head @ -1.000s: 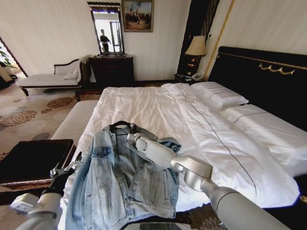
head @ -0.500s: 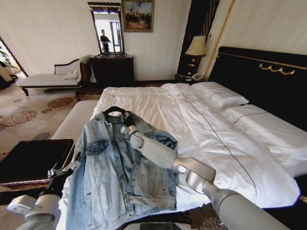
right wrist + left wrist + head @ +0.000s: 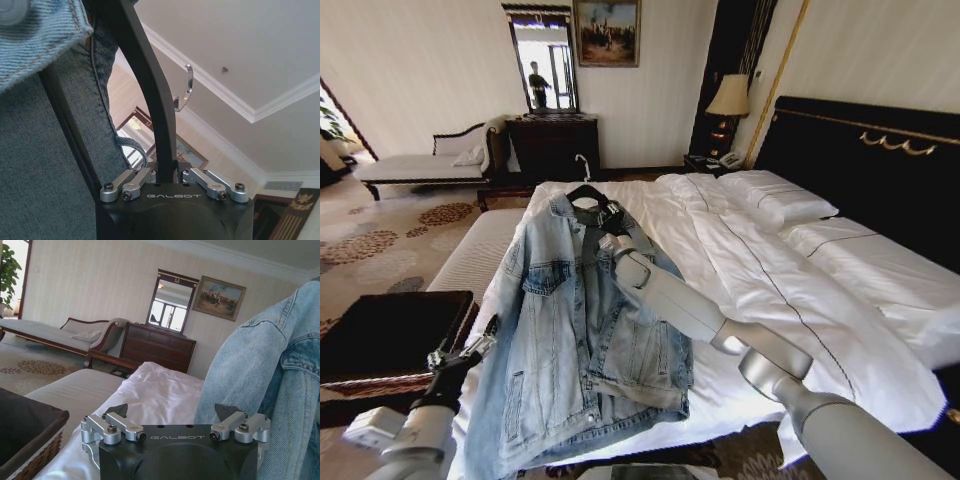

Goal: Pick up the clothes from the bed and hang them on the clothes hanger.

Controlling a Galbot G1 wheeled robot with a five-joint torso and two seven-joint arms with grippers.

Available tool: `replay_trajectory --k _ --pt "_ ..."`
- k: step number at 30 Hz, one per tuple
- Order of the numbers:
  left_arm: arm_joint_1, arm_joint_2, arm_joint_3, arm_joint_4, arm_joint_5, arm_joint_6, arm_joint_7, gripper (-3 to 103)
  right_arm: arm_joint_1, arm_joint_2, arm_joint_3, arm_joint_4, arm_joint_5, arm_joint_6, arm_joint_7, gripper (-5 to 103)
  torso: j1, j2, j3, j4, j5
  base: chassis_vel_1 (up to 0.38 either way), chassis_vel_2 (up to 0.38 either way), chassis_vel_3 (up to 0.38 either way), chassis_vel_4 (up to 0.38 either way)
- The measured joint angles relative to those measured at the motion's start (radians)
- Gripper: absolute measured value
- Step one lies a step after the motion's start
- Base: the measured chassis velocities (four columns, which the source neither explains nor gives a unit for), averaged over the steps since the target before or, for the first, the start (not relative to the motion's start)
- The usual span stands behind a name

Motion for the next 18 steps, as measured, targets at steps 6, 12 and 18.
replay_trajectory --k 6,12,18 --pt "-0.014 0.007 0.029 -0.012 0.02 0.013 -0.015 99 0.001 -0.04 0.044 0.076 0.0 -0.026 0.011 19 0.0 0.0 0.0 0.0 -0.0001 0.0 0.0 0.0 0.0" --pt "-0.028 0.02 0.063 -0.025 0.04 0.021 -0.026 99 0.027 -0.09 0.086 0.158 0.061 -0.067 0.022 19 0.0 0.0 0.0 0.0002 -0.0003 0.0 0.0 0.0 0.0" --pt "-0.036 0.046 0.084 -0.046 0.062 0.032 -0.038 99 0.069 -0.145 0.115 0.211 0.135 -0.092 0.026 19 0.0 0.0 0.0 0.0002 -0.0003 0.0 0.0 0.0 0.0"
